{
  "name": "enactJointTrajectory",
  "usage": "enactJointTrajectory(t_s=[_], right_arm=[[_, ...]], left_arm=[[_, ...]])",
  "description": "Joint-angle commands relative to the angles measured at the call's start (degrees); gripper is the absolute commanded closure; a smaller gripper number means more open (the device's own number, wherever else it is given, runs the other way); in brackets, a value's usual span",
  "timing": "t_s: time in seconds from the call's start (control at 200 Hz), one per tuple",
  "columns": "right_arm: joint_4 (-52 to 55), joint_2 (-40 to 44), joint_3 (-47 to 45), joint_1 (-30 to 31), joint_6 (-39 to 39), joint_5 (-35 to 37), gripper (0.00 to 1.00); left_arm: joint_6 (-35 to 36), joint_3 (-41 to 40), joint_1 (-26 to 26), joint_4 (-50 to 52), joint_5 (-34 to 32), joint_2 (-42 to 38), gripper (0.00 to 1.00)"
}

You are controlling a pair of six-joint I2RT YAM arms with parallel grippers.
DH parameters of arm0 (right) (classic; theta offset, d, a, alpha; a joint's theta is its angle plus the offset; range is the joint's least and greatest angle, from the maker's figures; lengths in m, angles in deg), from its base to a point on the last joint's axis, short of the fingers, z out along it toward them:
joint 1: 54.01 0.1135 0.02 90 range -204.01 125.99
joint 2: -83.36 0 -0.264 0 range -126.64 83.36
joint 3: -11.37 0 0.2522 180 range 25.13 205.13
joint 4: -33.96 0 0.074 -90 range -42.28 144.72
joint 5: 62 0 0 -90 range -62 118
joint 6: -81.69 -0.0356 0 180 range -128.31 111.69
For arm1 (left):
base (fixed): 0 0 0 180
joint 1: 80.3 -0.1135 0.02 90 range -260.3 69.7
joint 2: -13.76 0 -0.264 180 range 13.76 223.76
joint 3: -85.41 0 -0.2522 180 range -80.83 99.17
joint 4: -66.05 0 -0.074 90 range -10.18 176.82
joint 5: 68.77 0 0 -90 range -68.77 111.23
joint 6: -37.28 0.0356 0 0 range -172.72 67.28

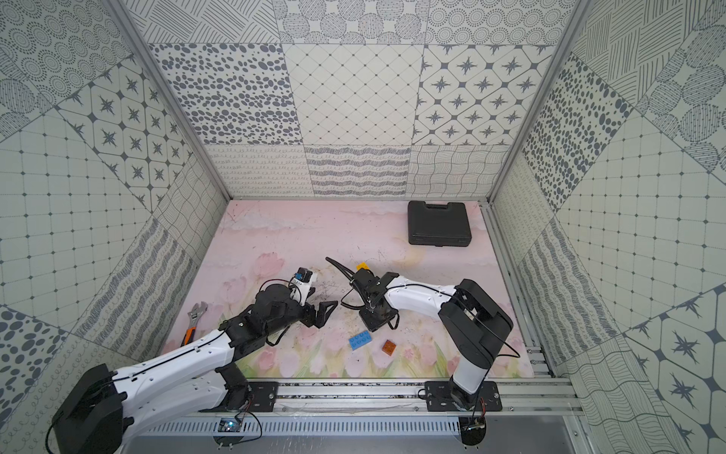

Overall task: Assemble the letter f with lego
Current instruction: Pick up the lego brick from the center of the board, then assemble the lego brick at the center of the board.

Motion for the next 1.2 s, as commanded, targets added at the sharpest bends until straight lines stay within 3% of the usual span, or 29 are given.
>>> enactJointTrajectory(t_s=[0.0, 0.405, 0.62, 0.91, 1.195], right_arm=[[-0.4, -0.8, 1.2, 0.3, -0.1, 0.6, 0.59], [4.5, 1.2, 5.6, -0.6, 1.8, 2.3, 0.66], [14.6, -0.3, 20.4, -4.9, 8.7, 3.2, 0.66], [25.5, -12.0, 40.6, -9.9, 17.8, 4.6, 0.66], [27.1, -19.6, 49.6, -10.9, 21.6, 5.4, 0.66]], left_arm=[[-0.4, -0.2, 0.0, -1.3, 1.1, 0.1, 0.01], [-0.9, -0.7, 0.0, -2.9, 1.3, 1.0, 0.01], [-1.1, -1.2, 0.0, -3.7, 1.4, 0.9, 0.01], [-0.9, -3.2, 0.0, -3.2, -0.5, -2.3, 0.01], [-0.8, -4.3, 0.0, -3.5, -1.2, -3.6, 0.01]])
